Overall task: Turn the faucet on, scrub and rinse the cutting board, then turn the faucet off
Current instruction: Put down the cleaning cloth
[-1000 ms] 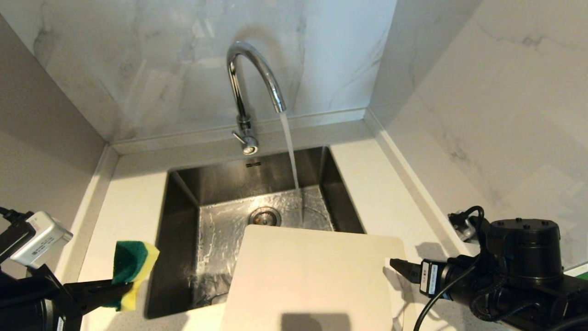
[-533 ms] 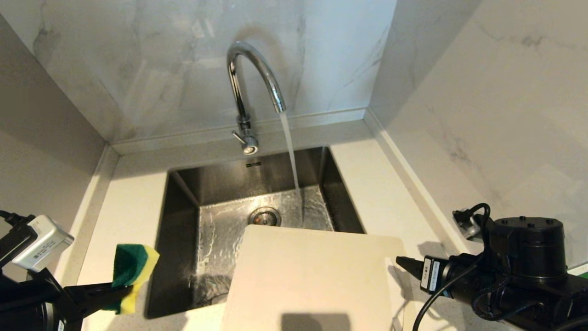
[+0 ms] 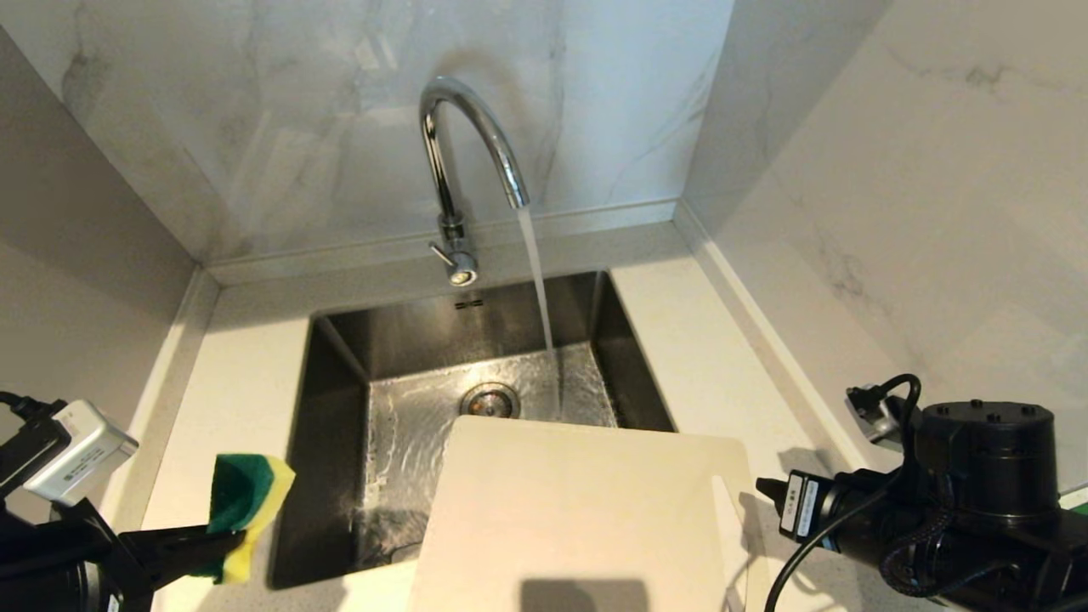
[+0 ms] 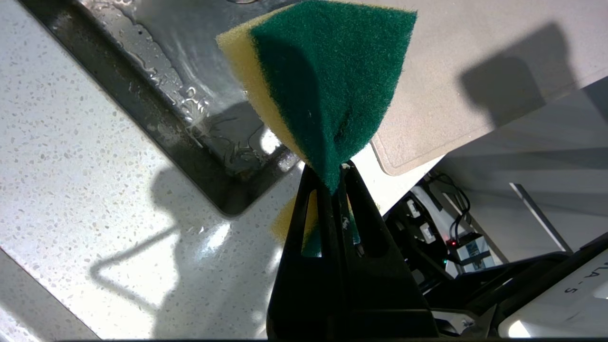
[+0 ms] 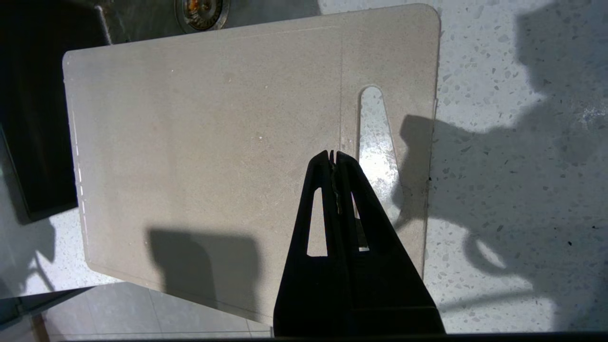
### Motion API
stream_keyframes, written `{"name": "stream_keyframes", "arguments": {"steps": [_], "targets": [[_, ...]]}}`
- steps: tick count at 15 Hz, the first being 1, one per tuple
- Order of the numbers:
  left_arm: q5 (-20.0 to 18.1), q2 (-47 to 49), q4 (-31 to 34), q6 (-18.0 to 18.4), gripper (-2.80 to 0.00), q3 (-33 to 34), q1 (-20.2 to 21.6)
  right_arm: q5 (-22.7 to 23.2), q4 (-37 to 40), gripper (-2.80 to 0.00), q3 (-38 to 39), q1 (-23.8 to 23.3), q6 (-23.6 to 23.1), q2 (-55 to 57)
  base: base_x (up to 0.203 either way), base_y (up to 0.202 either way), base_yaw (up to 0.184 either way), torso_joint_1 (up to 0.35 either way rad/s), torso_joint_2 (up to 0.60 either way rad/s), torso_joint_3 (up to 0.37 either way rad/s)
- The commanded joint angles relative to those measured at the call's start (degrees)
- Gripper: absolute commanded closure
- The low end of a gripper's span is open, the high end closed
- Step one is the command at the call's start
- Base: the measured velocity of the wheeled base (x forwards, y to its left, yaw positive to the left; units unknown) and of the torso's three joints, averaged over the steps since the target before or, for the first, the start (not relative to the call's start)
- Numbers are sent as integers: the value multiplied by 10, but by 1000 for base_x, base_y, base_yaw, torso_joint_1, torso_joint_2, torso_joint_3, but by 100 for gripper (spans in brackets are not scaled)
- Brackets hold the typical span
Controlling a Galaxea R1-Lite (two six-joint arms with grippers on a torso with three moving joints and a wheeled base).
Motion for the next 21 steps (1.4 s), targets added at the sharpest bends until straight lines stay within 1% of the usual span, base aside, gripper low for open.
{"name": "stream_keyframes", "arguments": {"steps": [1,3,4,5,6,8,11,13,15,17,18,20,21], "targets": [[0,0,0,0,0,1,0,1,-3,0,0,0,1,-9,0,0,0,0,0,0],[0,0,-1,0,0,1,0,0,8,0,-1,0,12,-36,0,0,0,0,0,0],[0,0,0,-1,0,2,0,-2,28,0,-3,1,22,-62,0,0,0,0,0,0],[0,0,0,-1,0,4,0,-5,58,0,-7,2,34,-98,0,0,0,0,0,0],[-1,0,-1,-1,0,5,-1,-8,110,0,-19,5,50,-147,0,0,0,0,0,0],[-1,0,-1,-1,0,8,-1,-11,258,0,-72,9,95,-258,0,0,0,0,0,0],[-1,-2,-1,0,0,9,-1,-2,527,0,-195,14,153,-419,0,0,0,0,0,0],[-1,-1,-1,-1,0,10,-1,7,694,0,-273,15,178,-516,0,0,0,0,0,0],[-1,0,-1,-1,0,13,-1,21,832,0,-337,16,191,-600,0,0,0,0,0,0],[-1,0,-1,-1,0,16,-1,44,953,0,-395,14,198,-667,0,0,0,0,0,0],[0,0,-1,0,0,15,-1,51,995,0,-423,13,201,-684,0,0,0,0,0,0],[0,-5,-1,0,0,15,-1,54,1051,0,-493,11,218,-687,0,0,0,0,0,0],[0,-6,-1,-1,0,17,-1,54,1067,0,-521,11,221,-687,0,0,0,0,0,0]]}}
